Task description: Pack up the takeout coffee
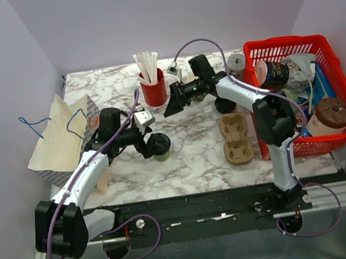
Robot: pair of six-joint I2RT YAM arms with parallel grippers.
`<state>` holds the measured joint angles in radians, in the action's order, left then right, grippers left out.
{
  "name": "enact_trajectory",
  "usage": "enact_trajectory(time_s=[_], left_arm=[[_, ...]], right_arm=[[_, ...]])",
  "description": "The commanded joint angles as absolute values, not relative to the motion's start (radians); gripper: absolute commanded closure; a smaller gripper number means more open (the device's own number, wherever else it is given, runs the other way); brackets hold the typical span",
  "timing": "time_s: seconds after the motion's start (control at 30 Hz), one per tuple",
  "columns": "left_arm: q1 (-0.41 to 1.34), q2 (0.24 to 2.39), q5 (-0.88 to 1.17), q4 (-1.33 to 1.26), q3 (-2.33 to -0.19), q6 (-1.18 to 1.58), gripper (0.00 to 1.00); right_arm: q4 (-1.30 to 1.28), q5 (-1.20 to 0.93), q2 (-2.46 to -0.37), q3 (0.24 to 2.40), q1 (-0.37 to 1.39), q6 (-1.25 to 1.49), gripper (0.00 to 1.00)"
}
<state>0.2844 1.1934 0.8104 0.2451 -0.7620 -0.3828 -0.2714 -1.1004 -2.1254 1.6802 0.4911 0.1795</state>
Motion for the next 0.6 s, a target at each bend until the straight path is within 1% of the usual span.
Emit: enact_trajectory(time_s=[0.0, 0.17, 0.3, 0.43, 0.57], left_arm=[[0.287, 1.141, 0.753, 0.310, -0.799, -0.403, 0.01], [0.298, 1.137, 0.721, 0.347, -0.813, -0.463, 0.01], [0.316, 1.143, 0.718, 0.360, -0.824, -0.472, 0.01], [0.334, 1.170, 0.700, 0.388, -0.841, -0.512, 0.01], [0.363, 1.187, 0.666, 0.377, -0.841, -0.529, 0.01]], right_arm=[[-0.408, -0.918, -1.961, 1.700, 0.494, 0.011, 0.00], [-0.457, -0.819, -1.804, 1.651, 0.491, -0.115, 0.00], [-0.520, -0.805, -1.715, 1.586, 0.482, -0.164, 0.00], [-0.519, -0.788, -1.603, 1.496, 0.477, -0.184, 0.00], [-0.519, -0.787, -1.545, 1.434, 0.477, -0.206, 0.00]])
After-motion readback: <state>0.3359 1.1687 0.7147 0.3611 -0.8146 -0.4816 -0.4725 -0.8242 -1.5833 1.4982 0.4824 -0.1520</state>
